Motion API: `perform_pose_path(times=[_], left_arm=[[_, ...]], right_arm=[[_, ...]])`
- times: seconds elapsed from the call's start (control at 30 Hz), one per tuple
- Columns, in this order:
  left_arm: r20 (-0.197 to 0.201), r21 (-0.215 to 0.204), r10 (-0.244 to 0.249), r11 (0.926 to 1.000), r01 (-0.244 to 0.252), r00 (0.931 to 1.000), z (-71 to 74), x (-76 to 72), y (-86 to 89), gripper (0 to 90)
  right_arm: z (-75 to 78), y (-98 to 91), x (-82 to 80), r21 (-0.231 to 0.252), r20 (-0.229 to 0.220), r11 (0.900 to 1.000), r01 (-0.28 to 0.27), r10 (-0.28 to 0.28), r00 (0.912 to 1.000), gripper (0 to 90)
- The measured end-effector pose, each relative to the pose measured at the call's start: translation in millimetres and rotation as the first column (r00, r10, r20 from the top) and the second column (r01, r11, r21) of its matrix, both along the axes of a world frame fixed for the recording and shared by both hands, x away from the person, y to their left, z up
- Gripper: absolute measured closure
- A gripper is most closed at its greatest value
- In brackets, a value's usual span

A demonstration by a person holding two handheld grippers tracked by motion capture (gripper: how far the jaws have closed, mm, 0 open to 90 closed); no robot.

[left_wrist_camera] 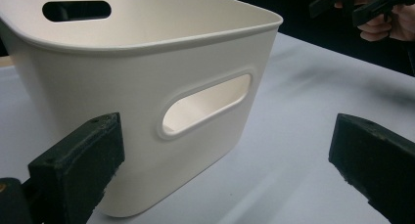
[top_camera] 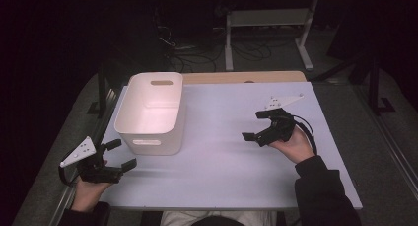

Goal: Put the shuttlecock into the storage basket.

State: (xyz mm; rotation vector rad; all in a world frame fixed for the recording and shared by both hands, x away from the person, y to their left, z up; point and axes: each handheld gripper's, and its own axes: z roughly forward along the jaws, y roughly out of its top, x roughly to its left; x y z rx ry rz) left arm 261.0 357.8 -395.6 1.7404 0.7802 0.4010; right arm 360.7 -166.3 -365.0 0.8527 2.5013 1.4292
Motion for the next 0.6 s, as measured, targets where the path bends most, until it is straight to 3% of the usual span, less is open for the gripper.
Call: perform_pose_path(times=[0.6], left_arm=[[-0.001, -0.003, 0.001, 1.0000, -0.001, 1.0000, 0.0, -0.1, 0.1, 0.0]], right_arm=[[-18.5, -20.7, -16.2, -0.001, -0.013, 0.9991, 0.043, -0.043, 0.9990, 0.0]])
